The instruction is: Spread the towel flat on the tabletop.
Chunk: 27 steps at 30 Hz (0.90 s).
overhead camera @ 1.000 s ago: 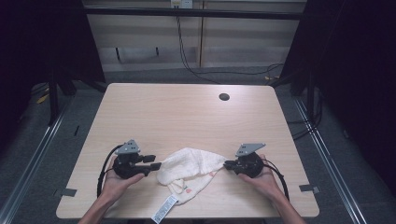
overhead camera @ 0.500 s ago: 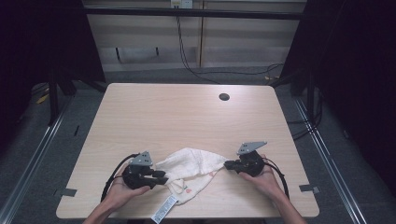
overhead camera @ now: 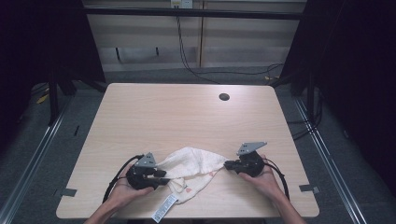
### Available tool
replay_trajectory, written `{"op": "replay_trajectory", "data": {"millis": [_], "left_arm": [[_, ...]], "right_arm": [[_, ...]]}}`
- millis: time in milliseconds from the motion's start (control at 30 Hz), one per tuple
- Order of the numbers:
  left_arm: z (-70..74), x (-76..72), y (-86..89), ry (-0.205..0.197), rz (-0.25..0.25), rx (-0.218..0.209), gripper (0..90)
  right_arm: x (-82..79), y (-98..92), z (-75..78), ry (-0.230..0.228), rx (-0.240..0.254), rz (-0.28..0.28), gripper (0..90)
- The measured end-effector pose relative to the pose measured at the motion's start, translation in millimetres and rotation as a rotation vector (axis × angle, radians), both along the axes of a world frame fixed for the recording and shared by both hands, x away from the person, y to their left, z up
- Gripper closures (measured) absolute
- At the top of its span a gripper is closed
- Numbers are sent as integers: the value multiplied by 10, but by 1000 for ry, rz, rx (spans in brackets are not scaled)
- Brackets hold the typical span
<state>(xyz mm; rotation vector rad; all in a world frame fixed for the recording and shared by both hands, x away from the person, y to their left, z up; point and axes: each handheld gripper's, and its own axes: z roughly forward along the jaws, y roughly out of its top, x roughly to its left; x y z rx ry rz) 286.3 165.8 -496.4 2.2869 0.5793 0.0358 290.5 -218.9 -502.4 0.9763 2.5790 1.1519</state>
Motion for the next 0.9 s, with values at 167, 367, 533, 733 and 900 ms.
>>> {"op": "replay_trajectory", "data": {"millis": [167,367,533,733,900], "left_arm": [[27,46,64,45,-5,-9,824],[140,54,177,62,-1,-84,856],[233,91,253,61,28,-150,867],[415,173,226,39,43,-201,868],[552,213,236,39,46,-262,867]], "right_arm": [[-10,4,0,-3,-2,-3,854],[-21,-2,19,26,18,-17,869],[-39,-58,139,30,88,-28,872],[-41,-76,329,-12,122,-37,869],[-1,-97,533,-23,192,-33,875]]}}
